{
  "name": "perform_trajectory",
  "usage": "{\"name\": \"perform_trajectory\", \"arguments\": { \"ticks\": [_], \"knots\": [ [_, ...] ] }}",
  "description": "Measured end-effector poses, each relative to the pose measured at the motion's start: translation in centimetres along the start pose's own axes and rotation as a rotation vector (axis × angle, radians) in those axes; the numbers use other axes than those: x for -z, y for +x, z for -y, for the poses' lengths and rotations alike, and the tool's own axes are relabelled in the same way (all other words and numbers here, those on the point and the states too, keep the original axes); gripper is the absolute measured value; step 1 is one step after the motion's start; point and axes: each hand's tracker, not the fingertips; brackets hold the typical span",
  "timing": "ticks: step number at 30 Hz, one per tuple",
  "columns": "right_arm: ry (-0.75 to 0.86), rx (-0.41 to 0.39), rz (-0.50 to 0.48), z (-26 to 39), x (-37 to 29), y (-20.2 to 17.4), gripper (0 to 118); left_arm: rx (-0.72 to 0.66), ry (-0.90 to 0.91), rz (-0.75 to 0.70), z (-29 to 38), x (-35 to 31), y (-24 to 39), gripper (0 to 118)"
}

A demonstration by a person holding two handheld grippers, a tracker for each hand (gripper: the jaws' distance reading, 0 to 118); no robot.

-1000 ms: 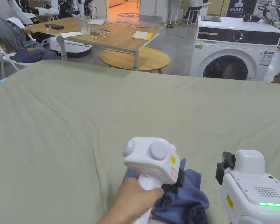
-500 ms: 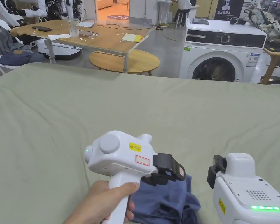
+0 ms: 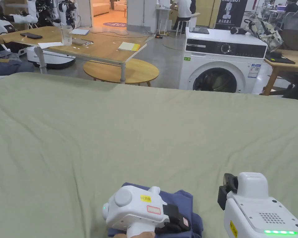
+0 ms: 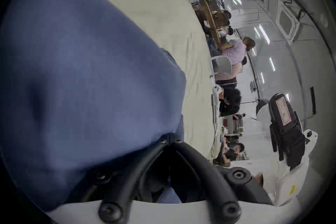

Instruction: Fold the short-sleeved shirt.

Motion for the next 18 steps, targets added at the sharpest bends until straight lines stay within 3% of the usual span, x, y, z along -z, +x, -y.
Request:
{"name": "perform_trajectory", "arguments": {
  "ticks": [7, 10, 14, 18],
  "knots": [
    [0.004, 0.019, -0.006, 0.3, 0.1, -0.1, 0, 0.08, 0.001, -0.054, 0.0, -1.1, 2.2, 0],
    [0.021, 0.025, -0.009, 0.2, 0.0, -0.5, 0, 0.223, 0.062, -0.124, 0.1, -4.6, 3.9, 0],
    [0.048, 0.03, -0.008, -0.1, 0.5, -1.2, 0, 0.397, 0.257, -0.23, 0.1, -10.5, 5.1, 0],
    [0.077, 0.038, -0.008, -0.5, 1.0, -2.2, 0, 0.59, 0.565, -0.421, 1.4, -15.7, 5.5, 0]
  ]
}}
